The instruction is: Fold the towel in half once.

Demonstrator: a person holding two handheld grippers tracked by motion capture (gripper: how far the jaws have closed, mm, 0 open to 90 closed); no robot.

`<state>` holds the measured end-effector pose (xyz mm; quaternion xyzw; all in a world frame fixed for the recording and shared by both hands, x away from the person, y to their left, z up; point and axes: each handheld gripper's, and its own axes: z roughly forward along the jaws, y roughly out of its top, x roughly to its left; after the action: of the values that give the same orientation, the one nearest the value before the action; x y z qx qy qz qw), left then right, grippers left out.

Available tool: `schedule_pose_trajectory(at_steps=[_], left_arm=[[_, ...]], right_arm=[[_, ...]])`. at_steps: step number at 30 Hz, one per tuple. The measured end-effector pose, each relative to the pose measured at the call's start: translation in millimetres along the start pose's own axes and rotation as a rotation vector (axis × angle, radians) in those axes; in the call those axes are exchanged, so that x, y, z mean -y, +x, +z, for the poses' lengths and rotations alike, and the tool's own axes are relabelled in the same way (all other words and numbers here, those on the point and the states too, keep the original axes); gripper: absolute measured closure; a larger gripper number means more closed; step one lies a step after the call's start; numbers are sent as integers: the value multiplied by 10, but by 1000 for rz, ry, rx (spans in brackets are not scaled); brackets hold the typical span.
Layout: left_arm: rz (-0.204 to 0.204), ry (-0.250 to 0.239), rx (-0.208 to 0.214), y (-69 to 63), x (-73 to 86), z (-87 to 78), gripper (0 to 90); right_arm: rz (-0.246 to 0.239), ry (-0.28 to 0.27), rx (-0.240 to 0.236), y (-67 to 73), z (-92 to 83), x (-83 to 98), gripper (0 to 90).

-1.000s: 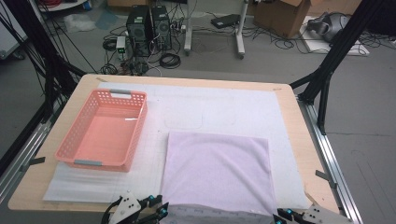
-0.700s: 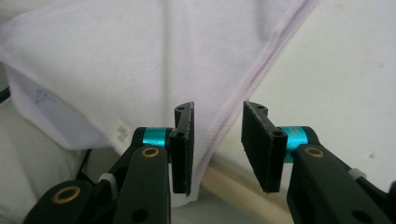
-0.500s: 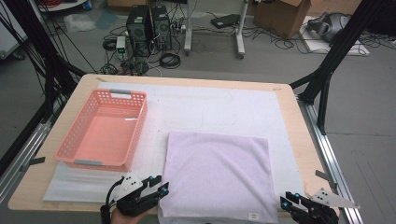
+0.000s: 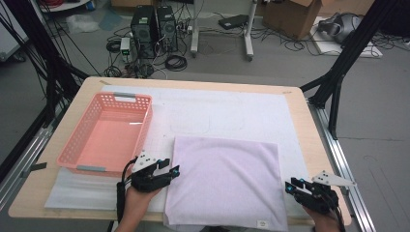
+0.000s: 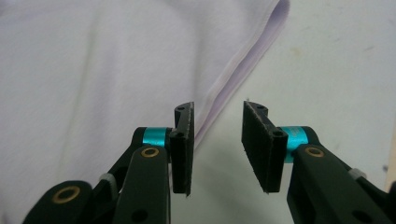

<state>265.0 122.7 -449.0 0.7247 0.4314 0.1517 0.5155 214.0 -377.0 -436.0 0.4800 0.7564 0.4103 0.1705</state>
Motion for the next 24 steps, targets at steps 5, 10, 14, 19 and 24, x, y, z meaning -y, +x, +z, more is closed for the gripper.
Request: schedule_pose_trajectory(at_steps=[5, 10, 14, 19, 24], left_arm=[[-13, 22, -5, 99, -115, 175, 509], [8, 42, -42, 149, -207, 349, 524], [-34, 71, -78, 212, -244, 419, 520], [-62, 92, -95, 277, -337, 501, 493], [-113, 139, -98, 377, -340, 595, 470]], right_arm=[[-6, -17, 0, -69, 125, -131, 597], [-5, -19, 28, -150, 259, -232, 523], [12, -24, 48, -225, 333, -292, 474], [38, -28, 61, -331, 450, -417, 457], [51, -14, 47, -405, 637, -523, 455]])
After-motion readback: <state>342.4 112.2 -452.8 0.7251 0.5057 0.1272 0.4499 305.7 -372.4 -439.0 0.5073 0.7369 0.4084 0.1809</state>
